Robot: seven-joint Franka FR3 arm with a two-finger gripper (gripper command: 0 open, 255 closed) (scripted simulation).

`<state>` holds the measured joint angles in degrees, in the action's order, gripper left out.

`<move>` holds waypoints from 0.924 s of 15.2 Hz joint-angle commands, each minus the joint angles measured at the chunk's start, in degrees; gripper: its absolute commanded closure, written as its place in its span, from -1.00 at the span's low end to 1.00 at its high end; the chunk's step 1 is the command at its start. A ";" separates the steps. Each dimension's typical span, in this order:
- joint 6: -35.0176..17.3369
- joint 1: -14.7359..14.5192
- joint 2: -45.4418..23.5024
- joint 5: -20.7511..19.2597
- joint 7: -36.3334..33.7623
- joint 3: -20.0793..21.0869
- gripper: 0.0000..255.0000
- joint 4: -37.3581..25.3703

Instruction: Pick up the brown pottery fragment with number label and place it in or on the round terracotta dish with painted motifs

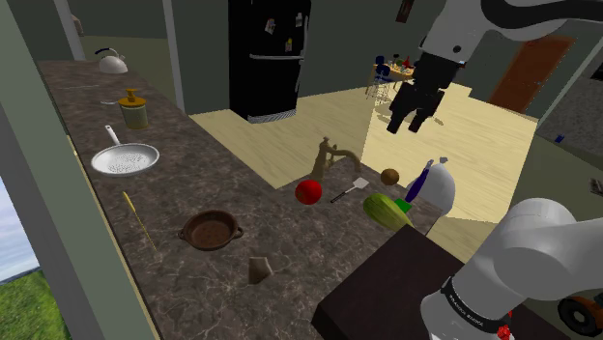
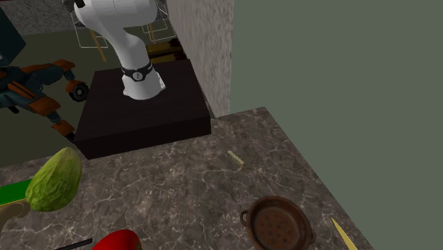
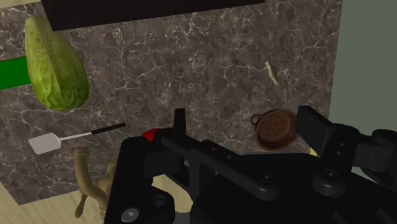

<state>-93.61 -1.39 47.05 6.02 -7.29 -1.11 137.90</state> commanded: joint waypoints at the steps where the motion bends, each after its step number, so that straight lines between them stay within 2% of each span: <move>1: 0.00 0.00 0.00 0.00 0.00 0.00 -1.00 0.00; 7: -11.59 -2.82 -5.25 2.70 5.09 -0.70 -1.00 7.27; 14: -25.54 -7.07 -15.49 7.17 12.19 -1.42 -1.00 12.26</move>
<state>-117.10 -7.72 33.13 12.39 3.82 -2.47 149.60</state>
